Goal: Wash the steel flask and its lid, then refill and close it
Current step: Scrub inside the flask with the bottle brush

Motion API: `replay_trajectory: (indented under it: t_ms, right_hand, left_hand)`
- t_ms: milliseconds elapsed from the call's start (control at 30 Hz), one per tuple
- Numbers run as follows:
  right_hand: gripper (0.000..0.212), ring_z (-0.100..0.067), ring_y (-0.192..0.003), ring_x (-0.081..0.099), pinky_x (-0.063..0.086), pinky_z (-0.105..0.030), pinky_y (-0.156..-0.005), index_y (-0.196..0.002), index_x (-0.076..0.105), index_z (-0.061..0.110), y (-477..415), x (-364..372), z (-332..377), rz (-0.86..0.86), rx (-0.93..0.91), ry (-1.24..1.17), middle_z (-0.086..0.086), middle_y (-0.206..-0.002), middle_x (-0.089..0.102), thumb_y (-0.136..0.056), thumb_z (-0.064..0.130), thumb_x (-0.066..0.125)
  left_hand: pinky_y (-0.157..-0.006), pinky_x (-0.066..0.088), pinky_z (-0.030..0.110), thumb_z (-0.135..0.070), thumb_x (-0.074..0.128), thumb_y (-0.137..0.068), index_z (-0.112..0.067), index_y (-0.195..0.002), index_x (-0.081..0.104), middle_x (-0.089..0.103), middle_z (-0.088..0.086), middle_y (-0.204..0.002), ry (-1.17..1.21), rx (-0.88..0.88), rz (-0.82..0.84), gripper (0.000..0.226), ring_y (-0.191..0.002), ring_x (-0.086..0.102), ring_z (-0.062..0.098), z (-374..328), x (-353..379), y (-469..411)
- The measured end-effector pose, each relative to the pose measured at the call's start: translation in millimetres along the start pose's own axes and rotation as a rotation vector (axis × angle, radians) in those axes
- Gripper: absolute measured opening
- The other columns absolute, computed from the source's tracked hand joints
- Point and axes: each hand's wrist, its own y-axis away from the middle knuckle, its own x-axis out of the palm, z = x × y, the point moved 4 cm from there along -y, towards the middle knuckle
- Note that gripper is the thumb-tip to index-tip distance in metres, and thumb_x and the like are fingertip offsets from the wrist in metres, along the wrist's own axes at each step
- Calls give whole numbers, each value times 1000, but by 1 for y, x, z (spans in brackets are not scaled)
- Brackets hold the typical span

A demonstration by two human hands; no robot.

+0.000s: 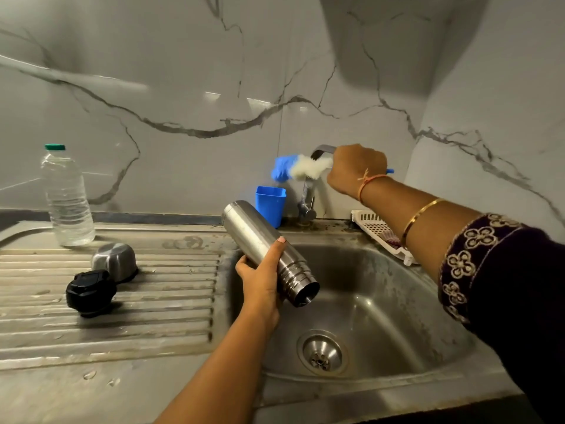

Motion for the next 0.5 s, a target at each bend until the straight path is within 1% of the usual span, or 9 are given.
replay_trajectory:
  t_ms: [133, 200, 233, 267, 300, 367, 400, 467, 500]
  right_hand:
    - [25, -23, -75, 47, 34, -28, -65, -113, 59, 6, 4, 9, -6, -71, 90, -112, -9, -91, 60, -93, 15, 49]
    - [27, -25, -79, 51, 36, -28, -67, -115, 58, 5, 3, 14, -8, -4, 119, -123, -11, -99, 62, -93, 18, 50]
    - [28, -25, -81, 52, 38, -28, -68, -115, 57, 5, 4, 18, -9, 57, 133, -125, -11, -98, 61, -93, 22, 51]
    - [27, -25, -81, 52, 39, -28, -68, -111, 58, 5, 6, 21, -10, 112, 147, -132, -10, -94, 58, -93, 24, 51]
    - [24, -23, -78, 51, 39, -28, -65, -101, 60, 5, 8, 25, -13, 145, 161, -153, -8, -88, 55, -93, 25, 52]
    - [22, -19, -66, 48, 35, -25, -56, -78, 55, 8, 14, 30, -21, 167, 189, -248, -6, -78, 53, -91, 25, 52]
    - [23, -18, -61, 46, 31, -24, -52, -74, 54, 8, 19, 30, -27, 181, 199, -305, -6, -73, 52, -91, 24, 51]
    - [25, -20, -60, 48, 33, -25, -53, -83, 63, 2, 35, 26, -40, 220, 179, -392, -8, -73, 57, -90, 22, 50]
    - [27, -22, -65, 51, 37, -26, -57, -90, 68, 1, 46, 22, -47, 246, 147, -410, -10, -79, 63, -91, 20, 49]
  left_hand:
    - [-78, 56, 50, -30, 79, -72, -31, -136, 26, 59, 13, -115, 24, -15, 9, 83, -92, 67, 32, 0, -2, -3]
    - [-71, 57, 46, -29, 78, -73, -31, -137, 26, 60, 14, -111, 37, -24, 11, 82, -88, 67, 31, -1, -1, -3]
    - [-66, 57, 44, -28, 78, -73, -30, -137, 26, 60, 14, -110, 49, -33, 14, 82, -84, 68, 31, 0, -1, -4]
    - [-63, 57, 42, -27, 78, -73, -28, -137, 27, 61, 15, -109, 64, -45, 13, 82, -81, 68, 30, 0, -1, -4]
    - [-61, 56, 41, -27, 79, -72, -27, -137, 29, 61, 15, -109, 74, -59, 14, 81, -80, 68, 30, 1, -1, -5]
    - [-62, 57, 42, -31, 81, -67, -23, -134, 34, 63, 16, -112, 87, -77, 37, 83, -80, 69, 30, -1, -1, -5]
    - [-62, 57, 42, -36, 84, -61, -21, -134, 38, 64, 17, -114, 95, -90, 57, 87, -79, 69, 30, -2, 0, -4]
    - [-59, 56, 39, -46, 84, -53, -16, -133, 45, 67, 17, -110, 115, -122, 117, 93, -73, 70, 28, -4, 1, -2]
    - [-57, 57, 38, -51, 80, -57, -13, -129, 49, 69, 16, -101, 121, -133, 133, 88, -69, 70, 26, -4, 1, -1]
